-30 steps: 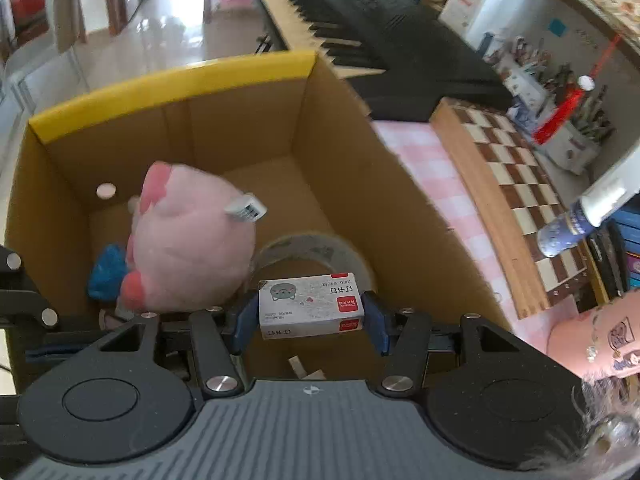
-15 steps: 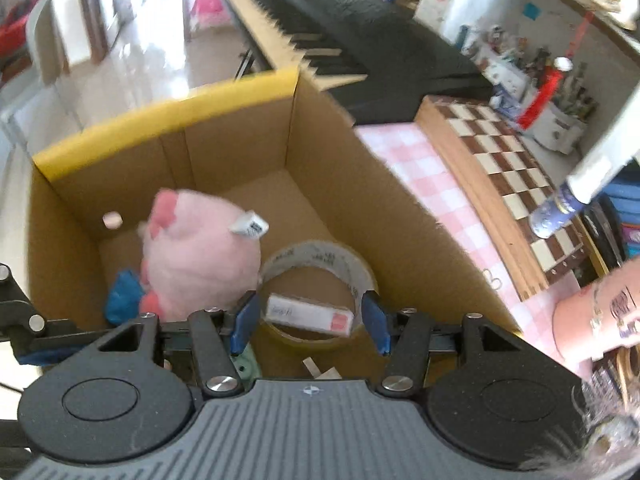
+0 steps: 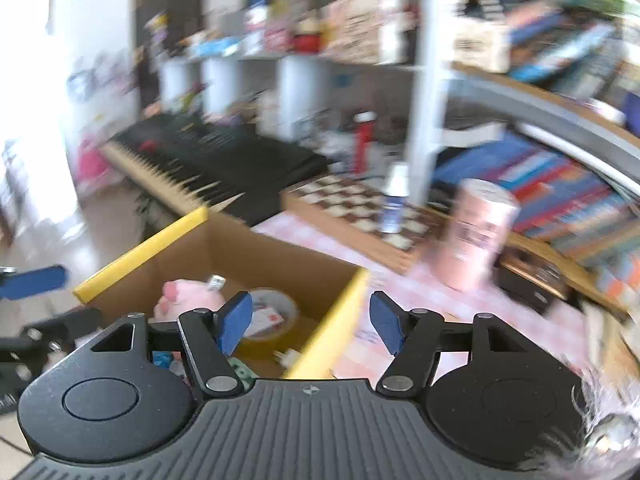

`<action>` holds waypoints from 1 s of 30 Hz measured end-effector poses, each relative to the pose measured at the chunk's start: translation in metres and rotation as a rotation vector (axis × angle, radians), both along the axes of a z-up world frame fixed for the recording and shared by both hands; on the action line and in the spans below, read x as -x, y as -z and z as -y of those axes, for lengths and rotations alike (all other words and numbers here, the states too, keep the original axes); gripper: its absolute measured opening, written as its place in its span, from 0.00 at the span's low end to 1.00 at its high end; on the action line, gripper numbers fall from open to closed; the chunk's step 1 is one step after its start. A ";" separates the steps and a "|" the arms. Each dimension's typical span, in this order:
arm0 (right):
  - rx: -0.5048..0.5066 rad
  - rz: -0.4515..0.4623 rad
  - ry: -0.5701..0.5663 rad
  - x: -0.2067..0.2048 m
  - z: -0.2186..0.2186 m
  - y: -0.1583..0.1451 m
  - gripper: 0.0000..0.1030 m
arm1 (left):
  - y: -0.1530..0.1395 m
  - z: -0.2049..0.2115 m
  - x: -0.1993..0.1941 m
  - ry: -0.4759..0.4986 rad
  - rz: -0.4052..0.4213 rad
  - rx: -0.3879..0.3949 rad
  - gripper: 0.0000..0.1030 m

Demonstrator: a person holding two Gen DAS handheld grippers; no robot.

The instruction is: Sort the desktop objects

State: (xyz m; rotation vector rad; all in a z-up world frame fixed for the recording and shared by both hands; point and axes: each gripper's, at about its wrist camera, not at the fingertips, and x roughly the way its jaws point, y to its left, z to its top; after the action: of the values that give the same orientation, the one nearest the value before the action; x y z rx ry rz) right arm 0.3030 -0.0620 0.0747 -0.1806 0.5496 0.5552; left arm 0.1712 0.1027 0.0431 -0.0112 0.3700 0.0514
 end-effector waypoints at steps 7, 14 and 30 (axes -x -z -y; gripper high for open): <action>-0.069 0.112 0.295 0.086 0.039 0.011 0.69 | 0.005 -0.005 0.032 0.005 -0.004 0.024 0.74; -0.073 0.177 0.484 0.169 0.053 0.035 0.75 | 0.017 0.004 0.075 0.025 -0.021 0.046 0.78; -0.006 0.112 0.679 0.290 0.090 0.081 0.84 | 0.046 0.034 0.134 0.052 -0.109 -0.021 0.79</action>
State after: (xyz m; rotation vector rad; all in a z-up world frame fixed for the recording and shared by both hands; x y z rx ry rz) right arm 0.0134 -0.1521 -0.0064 -0.0117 0.4636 -0.1134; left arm 0.0368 0.0691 -0.0029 0.0215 0.4787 0.0046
